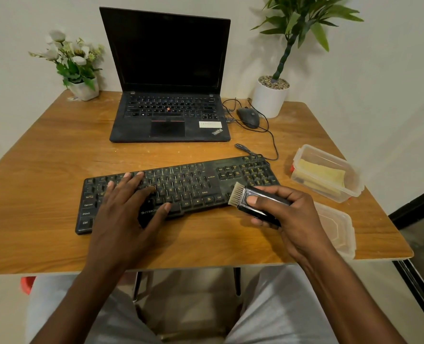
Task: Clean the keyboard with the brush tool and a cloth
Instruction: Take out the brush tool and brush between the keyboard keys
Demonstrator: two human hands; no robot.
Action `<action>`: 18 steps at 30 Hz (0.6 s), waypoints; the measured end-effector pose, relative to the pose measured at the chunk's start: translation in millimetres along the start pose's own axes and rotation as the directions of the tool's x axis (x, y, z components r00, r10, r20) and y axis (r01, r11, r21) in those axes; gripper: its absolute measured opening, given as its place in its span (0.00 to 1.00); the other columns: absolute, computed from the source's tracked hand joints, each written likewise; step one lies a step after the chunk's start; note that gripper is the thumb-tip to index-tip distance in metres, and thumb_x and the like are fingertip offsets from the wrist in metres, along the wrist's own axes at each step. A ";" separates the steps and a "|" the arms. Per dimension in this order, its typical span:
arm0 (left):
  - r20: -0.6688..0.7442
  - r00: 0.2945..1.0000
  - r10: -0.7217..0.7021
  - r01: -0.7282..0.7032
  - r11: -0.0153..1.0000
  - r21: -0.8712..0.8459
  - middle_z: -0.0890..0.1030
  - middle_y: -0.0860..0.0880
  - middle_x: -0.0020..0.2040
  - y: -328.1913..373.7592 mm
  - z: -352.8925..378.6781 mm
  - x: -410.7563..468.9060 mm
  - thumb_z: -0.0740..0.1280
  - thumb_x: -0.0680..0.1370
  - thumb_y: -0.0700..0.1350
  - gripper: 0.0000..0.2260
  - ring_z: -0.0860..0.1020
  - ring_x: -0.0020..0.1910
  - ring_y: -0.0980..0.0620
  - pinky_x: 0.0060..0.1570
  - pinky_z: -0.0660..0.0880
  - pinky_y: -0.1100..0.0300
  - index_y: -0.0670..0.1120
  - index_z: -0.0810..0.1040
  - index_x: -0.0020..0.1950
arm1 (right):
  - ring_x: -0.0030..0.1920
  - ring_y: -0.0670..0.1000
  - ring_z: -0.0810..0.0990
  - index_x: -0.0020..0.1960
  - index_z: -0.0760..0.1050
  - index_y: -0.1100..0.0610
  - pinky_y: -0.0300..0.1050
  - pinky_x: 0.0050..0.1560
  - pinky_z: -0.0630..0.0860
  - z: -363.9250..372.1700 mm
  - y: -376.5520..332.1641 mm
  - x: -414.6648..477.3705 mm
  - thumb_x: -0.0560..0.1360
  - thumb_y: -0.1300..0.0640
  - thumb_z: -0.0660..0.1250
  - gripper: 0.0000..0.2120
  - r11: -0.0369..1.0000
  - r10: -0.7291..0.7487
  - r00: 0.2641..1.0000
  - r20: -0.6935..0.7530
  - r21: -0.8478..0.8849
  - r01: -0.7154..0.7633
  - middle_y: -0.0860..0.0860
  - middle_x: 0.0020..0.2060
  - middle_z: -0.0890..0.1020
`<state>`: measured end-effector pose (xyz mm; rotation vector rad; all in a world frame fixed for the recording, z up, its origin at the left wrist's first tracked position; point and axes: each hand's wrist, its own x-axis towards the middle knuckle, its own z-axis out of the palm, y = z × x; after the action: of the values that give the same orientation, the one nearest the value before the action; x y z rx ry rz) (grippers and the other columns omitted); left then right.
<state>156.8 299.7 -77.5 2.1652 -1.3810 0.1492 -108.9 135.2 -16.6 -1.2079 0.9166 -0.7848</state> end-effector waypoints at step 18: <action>0.031 1.000 -0.005 0.005 1.000 0.013 0.69 0.45 0.81 -1.3 -0.2 0.3 0.60 0.80 0.68 0.30 0.60 0.83 0.48 0.83 0.53 0.44 0.48 0.79 0.71 | 0.47 0.59 0.90 0.57 0.86 0.63 0.44 0.39 0.87 -2.9 3.4 1.7 0.65 0.61 0.80 0.21 1.000 0.019 0.998 0.063 0.005 -0.019 0.58 0.51 0.90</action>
<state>158.2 299.9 -77.7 2.1900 -1.3953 0.1237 -110.6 133.1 -20.5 -1.2113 0.8723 -0.7295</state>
